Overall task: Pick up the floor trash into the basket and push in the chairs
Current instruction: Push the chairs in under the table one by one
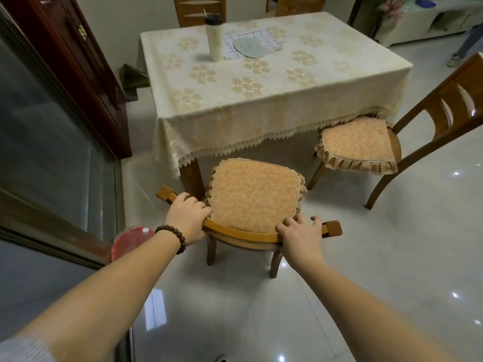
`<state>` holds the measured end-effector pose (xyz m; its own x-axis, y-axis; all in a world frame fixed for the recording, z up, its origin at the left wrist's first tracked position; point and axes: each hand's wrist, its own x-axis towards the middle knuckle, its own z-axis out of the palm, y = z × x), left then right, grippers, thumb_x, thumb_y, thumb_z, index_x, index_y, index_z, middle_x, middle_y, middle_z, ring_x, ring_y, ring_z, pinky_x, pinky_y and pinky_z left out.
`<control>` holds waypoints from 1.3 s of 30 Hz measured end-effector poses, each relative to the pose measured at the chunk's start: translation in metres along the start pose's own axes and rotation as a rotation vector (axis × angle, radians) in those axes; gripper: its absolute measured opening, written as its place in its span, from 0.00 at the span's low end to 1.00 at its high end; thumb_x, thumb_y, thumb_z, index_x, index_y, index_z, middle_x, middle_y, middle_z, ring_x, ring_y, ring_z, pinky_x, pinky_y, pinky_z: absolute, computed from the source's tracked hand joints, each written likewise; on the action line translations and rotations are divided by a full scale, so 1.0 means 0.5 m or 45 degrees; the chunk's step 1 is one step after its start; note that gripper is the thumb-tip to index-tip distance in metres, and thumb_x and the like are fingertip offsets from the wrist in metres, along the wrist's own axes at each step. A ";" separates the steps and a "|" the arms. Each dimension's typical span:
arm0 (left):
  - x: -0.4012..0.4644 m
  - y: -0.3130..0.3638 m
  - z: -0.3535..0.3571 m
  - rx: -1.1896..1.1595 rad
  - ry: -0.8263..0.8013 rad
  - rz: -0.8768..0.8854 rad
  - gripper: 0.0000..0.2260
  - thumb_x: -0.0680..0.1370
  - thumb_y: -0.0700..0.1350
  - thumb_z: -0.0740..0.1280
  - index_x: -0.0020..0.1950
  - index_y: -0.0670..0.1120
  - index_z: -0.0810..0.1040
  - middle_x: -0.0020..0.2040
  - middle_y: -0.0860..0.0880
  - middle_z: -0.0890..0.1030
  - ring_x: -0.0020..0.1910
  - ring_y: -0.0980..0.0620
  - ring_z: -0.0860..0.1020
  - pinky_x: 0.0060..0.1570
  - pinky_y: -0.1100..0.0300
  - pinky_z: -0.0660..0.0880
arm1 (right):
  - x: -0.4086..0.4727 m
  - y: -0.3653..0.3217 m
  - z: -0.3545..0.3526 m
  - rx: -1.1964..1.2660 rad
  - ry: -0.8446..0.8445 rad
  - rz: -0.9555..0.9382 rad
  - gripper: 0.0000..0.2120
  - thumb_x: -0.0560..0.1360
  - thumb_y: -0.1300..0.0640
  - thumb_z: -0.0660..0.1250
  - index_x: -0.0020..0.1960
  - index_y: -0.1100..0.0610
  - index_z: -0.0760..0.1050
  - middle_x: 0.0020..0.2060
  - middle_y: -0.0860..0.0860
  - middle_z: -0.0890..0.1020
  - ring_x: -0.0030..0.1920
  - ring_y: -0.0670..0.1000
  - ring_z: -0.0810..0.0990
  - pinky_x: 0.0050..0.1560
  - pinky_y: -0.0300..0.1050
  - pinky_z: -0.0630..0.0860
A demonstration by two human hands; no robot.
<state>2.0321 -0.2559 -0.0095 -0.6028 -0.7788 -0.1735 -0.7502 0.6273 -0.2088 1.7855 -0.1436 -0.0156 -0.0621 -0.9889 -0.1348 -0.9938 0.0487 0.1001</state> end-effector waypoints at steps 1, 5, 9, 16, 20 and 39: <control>0.003 0.002 0.005 0.011 0.026 -0.005 0.21 0.73 0.64 0.60 0.61 0.56 0.75 0.57 0.56 0.80 0.58 0.52 0.75 0.65 0.52 0.62 | 0.003 0.006 0.002 0.001 0.032 -0.007 0.12 0.69 0.55 0.71 0.51 0.48 0.76 0.51 0.48 0.80 0.57 0.57 0.72 0.60 0.60 0.60; 0.023 0.027 0.005 -0.002 0.094 -0.021 0.18 0.72 0.63 0.61 0.55 0.55 0.78 0.51 0.56 0.82 0.52 0.51 0.78 0.56 0.54 0.67 | 0.019 0.048 0.012 -0.004 0.129 0.004 0.11 0.61 0.56 0.77 0.40 0.50 0.78 0.37 0.47 0.82 0.43 0.56 0.77 0.49 0.57 0.68; 0.048 0.064 -0.003 -0.051 0.117 -0.053 0.18 0.73 0.63 0.63 0.56 0.54 0.79 0.51 0.56 0.82 0.52 0.52 0.78 0.55 0.54 0.69 | 0.039 0.107 0.020 -0.012 0.181 -0.055 0.15 0.56 0.54 0.80 0.36 0.50 0.75 0.30 0.46 0.79 0.35 0.53 0.74 0.39 0.51 0.68; 0.109 0.150 -0.030 -0.058 0.153 -0.179 0.14 0.69 0.60 0.67 0.46 0.53 0.81 0.42 0.54 0.83 0.44 0.50 0.79 0.47 0.55 0.71 | 0.100 0.239 0.031 0.007 0.293 -0.251 0.15 0.60 0.52 0.79 0.39 0.49 0.74 0.34 0.46 0.80 0.37 0.53 0.76 0.42 0.50 0.67; 0.152 0.198 -0.042 -0.041 0.149 -0.272 0.14 0.65 0.59 0.72 0.43 0.51 0.82 0.37 0.53 0.83 0.39 0.49 0.80 0.43 0.55 0.73 | 0.154 0.316 0.036 0.001 0.335 -0.357 0.14 0.61 0.52 0.78 0.39 0.50 0.74 0.34 0.46 0.80 0.37 0.53 0.75 0.43 0.49 0.65; 0.367 0.191 -0.084 -0.063 0.168 -0.408 0.14 0.68 0.61 0.67 0.39 0.52 0.81 0.38 0.53 0.83 0.41 0.49 0.80 0.44 0.55 0.71 | 0.421 0.453 0.028 0.019 0.548 -0.600 0.11 0.60 0.61 0.74 0.35 0.53 0.72 0.28 0.47 0.75 0.34 0.53 0.72 0.42 0.50 0.64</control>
<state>1.8385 -0.3390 -0.0209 -0.3621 -0.9319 0.0195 -0.9173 0.3526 -0.1848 1.5460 -0.3385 -0.0353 0.4216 -0.8724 0.2472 -0.9068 -0.4064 0.1124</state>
